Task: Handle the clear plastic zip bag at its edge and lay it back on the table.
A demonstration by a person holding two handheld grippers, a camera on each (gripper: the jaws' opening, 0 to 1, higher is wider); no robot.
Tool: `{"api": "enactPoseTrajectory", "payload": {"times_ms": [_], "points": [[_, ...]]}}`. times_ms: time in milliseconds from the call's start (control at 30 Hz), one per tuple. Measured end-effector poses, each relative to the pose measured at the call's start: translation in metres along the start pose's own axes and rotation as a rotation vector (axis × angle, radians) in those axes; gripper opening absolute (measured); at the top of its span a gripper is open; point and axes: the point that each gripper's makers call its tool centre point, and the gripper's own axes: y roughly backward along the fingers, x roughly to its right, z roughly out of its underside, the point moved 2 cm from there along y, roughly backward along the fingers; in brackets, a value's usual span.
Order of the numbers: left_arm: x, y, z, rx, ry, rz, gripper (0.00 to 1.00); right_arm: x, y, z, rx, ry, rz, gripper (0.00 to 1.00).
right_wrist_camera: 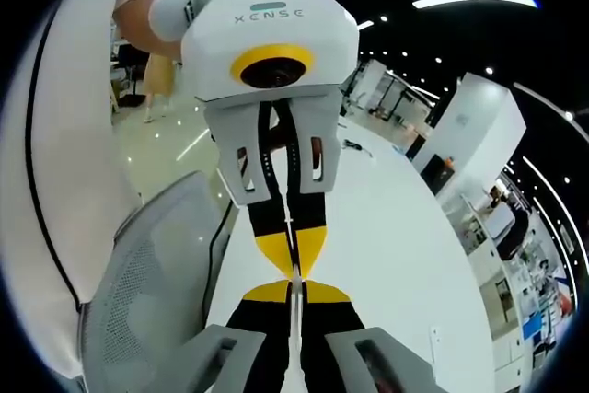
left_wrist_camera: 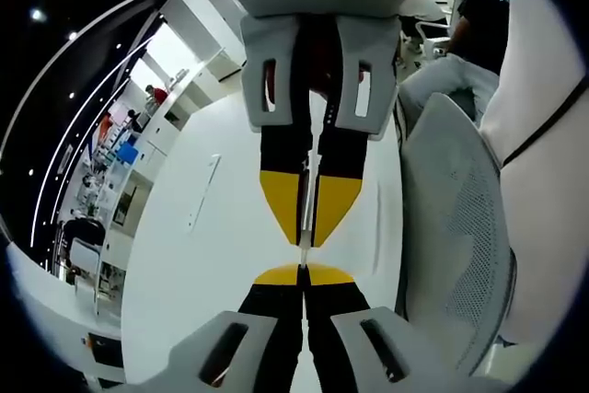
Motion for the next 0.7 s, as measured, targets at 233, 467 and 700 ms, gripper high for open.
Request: {"api": "enactPoseTrajectory", "payload": {"times_ms": [233,467,700], "points": [[-0.0004,0.0,0.0,0.002,0.0,0.001,0.0,-0.0003,0.0003,0.0002,-0.002,-0.001,0.002,0.0],[-0.0003,-0.0006,-0.0001,0.004,0.0,0.003,0.0,-0.001,0.0011,0.0009,-0.003,-0.006,0.004,0.0],[0.0001,-0.0011,-0.0004,0.006,0.003,0.006,0.0,-0.001,0.0013,0.0032,-0.005,-0.008,0.004,0.0]]}}
